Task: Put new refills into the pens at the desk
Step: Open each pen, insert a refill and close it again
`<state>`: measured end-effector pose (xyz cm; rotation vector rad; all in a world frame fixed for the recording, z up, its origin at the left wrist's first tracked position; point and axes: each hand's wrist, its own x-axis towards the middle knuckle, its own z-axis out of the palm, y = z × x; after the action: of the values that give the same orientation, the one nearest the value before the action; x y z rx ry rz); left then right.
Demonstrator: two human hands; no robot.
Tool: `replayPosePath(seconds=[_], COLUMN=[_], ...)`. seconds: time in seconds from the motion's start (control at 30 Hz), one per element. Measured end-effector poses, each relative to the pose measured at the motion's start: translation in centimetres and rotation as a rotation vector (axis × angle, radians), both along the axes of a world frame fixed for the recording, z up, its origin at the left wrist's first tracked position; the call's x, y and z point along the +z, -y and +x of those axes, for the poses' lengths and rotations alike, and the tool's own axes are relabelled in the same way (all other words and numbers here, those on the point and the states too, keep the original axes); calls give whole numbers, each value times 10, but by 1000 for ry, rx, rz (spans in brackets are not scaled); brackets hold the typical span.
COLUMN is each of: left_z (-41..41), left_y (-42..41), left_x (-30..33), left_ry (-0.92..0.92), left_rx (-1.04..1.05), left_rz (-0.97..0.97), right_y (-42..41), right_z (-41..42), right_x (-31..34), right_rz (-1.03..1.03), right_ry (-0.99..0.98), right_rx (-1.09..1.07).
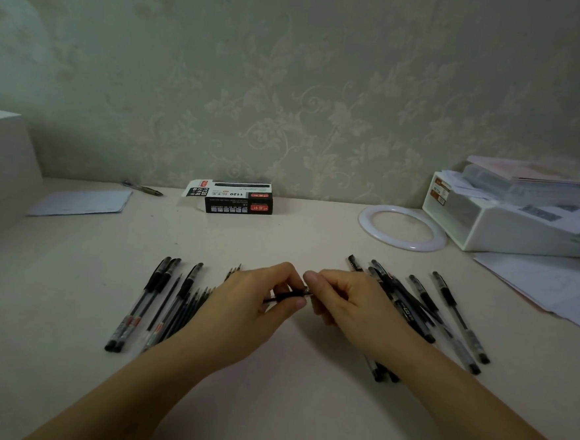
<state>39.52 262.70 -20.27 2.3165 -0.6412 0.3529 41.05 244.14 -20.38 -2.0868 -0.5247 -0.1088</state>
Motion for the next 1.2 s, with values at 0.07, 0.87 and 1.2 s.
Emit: replayPosePath(seconds=[0.07, 0.87, 1.2], left_z=[0, 8, 10], left_y=[0, -9, -10], left_x=[0, -1, -3], left_ry=[-1, 20, 13], left_rx=[4, 207, 165], left_rz=[-13, 40, 110], right_y=[0, 2, -1], right_z=[0, 13, 6], right_x=[1, -9, -1], right_rz=[-3, -622, -388], right_ry=[7, 298, 336], right_rx=[-4, -228, -54])
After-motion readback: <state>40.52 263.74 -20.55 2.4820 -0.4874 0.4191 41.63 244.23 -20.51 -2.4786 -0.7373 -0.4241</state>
